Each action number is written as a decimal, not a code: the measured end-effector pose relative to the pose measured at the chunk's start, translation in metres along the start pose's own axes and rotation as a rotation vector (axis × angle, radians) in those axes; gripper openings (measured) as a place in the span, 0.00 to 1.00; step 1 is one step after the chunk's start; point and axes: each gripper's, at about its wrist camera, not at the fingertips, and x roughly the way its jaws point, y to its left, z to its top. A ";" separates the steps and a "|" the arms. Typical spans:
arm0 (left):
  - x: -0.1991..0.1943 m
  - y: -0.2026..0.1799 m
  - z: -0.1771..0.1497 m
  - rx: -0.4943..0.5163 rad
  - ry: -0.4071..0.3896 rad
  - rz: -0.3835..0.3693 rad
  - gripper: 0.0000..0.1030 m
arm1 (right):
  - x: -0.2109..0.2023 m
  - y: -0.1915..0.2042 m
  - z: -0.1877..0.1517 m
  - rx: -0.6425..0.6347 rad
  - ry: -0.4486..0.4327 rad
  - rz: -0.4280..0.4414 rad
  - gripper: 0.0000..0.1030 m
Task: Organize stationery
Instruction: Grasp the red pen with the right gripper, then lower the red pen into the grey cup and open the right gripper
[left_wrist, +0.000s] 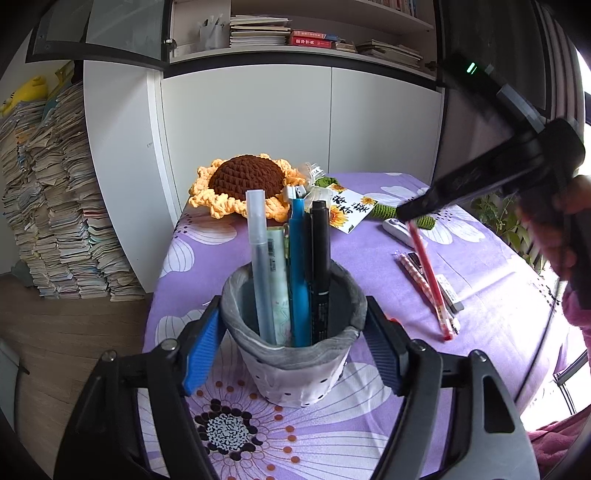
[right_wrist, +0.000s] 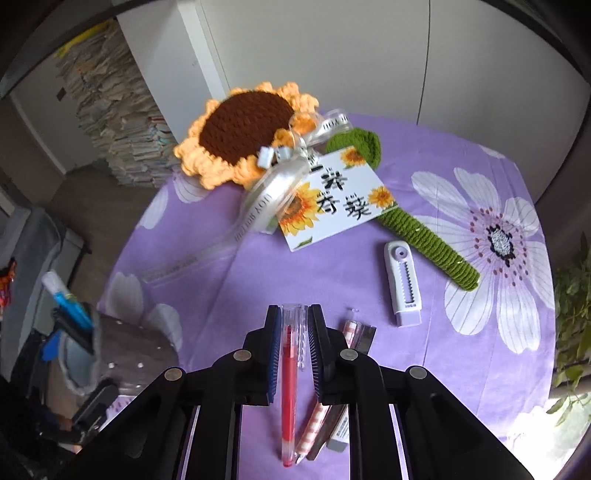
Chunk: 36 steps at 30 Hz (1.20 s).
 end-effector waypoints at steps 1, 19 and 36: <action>0.000 -0.001 0.000 0.002 0.000 0.001 0.69 | -0.012 0.003 -0.001 -0.010 -0.030 0.010 0.15; 0.000 -0.001 0.001 0.012 0.010 0.006 0.69 | -0.158 0.086 0.004 -0.226 -0.401 0.249 0.14; 0.000 0.000 0.001 0.011 0.010 0.004 0.69 | -0.112 0.104 -0.017 -0.307 -0.289 0.275 0.14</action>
